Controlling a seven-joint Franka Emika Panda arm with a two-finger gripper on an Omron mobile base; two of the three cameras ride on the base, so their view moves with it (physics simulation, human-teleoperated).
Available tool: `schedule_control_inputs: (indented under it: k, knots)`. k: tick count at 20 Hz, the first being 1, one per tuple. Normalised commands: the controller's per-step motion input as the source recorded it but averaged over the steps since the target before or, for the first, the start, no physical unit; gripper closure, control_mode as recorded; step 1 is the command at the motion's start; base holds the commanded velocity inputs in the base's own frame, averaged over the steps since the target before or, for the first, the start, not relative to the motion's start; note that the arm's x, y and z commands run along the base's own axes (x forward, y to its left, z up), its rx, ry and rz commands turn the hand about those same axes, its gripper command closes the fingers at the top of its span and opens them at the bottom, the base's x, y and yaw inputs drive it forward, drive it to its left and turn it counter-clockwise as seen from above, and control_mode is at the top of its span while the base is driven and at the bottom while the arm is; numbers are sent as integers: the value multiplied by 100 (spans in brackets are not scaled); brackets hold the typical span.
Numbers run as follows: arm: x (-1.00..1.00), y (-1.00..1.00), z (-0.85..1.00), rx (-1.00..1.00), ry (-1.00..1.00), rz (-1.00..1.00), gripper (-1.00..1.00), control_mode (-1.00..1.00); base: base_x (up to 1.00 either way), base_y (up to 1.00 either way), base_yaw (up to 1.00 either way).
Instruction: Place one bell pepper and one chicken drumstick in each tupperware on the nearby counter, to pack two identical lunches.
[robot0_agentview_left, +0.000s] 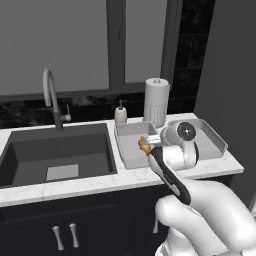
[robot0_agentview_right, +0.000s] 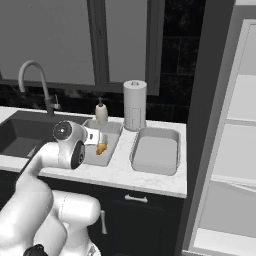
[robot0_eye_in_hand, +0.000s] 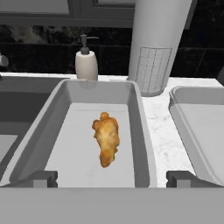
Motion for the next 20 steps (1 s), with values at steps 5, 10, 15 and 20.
schedule_control_inputs:
  k: [5, 10, 15, 20]
  knots:
    - [-100, -6, 2, 0, 0, 0, -100, -100, 0, 0, 0]
    - [-20, 0, 0, 0, 0, 0, -100, 100, -80, -4, 0]
    - [0, 0, 0, 0, 0, 0, -100, 100, -100, -55, -8]
    - [0, 0, 0, 0, 0, 0, -100, 100, -39, -100, -19]
